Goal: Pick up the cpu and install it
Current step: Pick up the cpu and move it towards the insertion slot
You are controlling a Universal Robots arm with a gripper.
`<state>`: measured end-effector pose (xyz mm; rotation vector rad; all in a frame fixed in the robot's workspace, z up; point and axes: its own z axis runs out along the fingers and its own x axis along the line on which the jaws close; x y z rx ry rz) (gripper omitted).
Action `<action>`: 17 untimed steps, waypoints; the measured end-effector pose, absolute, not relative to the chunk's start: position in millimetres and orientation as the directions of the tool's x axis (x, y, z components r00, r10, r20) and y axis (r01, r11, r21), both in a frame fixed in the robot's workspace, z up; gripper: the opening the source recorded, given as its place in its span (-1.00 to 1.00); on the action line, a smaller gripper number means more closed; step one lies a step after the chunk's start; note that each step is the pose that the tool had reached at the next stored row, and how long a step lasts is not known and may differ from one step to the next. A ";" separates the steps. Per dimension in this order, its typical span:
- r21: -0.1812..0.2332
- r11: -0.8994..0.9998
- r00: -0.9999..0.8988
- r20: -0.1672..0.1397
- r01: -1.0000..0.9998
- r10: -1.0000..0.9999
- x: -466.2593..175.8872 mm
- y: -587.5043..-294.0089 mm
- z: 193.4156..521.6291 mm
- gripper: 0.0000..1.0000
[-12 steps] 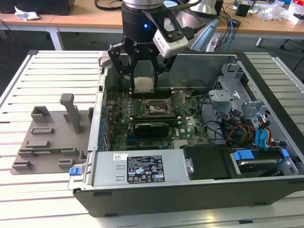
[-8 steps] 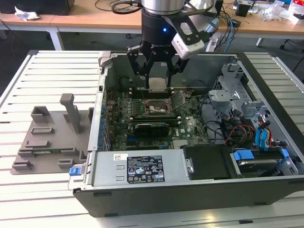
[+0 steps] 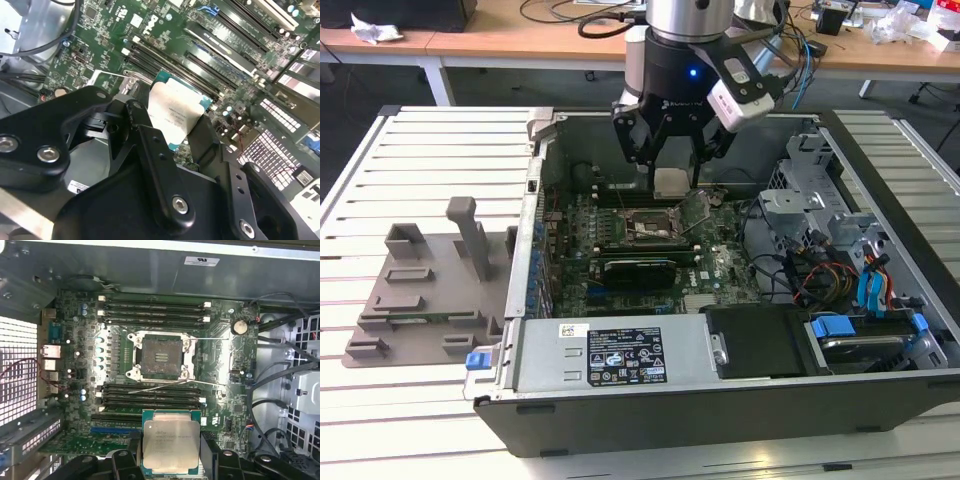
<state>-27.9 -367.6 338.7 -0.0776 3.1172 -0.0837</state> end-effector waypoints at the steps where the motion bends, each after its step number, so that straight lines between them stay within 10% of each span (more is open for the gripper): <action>1: -0.054 0.997 -0.999 -0.021 -0.049 -0.050 -26.3 -367.2 338.1 0.11; 17: -0.057 0.997 -0.999 -0.021 -0.049 -0.050 -2.7 -363.8 325.4 0.11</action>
